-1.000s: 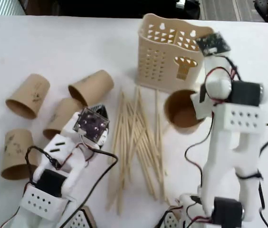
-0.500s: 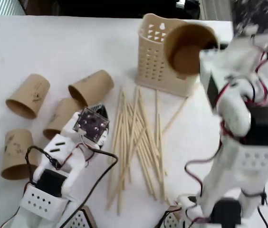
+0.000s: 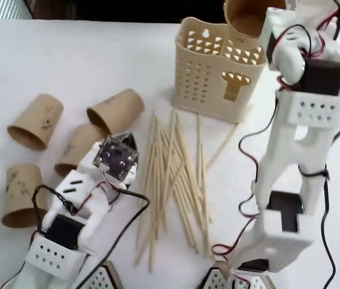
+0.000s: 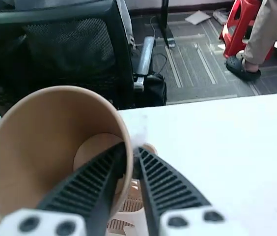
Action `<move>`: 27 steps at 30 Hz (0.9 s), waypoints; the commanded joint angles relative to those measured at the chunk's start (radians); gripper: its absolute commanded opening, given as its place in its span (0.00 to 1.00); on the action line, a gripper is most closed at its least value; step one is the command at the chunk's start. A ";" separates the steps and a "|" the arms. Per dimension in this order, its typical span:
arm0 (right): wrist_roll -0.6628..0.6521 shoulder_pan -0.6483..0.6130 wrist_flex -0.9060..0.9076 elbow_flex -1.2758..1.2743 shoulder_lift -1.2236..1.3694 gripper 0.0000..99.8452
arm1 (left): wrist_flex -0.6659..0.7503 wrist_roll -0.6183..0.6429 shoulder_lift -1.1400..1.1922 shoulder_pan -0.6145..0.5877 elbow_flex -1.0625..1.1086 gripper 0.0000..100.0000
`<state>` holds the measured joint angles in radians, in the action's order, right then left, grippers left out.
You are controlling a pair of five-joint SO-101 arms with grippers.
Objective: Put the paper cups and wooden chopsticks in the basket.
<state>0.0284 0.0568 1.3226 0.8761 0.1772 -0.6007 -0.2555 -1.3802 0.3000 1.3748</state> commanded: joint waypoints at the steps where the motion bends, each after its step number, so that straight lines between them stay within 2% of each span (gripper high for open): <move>1: 0.012 0.013 -0.021 0.046 0.035 0.02 | 0.021 0.006 -0.019 -0.001 -0.009 0.02; 13: 0.029 0.051 -0.019 0.048 0.120 0.03 | 0.021 0.006 -0.019 -0.001 -0.009 0.02; 19: 0.031 0.025 0.025 0.048 0.084 0.26 | 0.021 0.006 -0.019 -0.001 -0.009 0.02; 21: 0.031 0.007 0.068 0.048 0.024 0.29 | 0.021 0.006 -0.019 -0.001 -0.011 0.02; 27: 0.021 -0.050 0.259 0.037 -0.189 0.22 | 0.018 0.006 -0.021 -0.010 -0.034 0.02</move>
<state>0.0514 0.0230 1.5006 0.8792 0.1143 -0.6007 -0.2555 -1.3802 0.3000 1.3748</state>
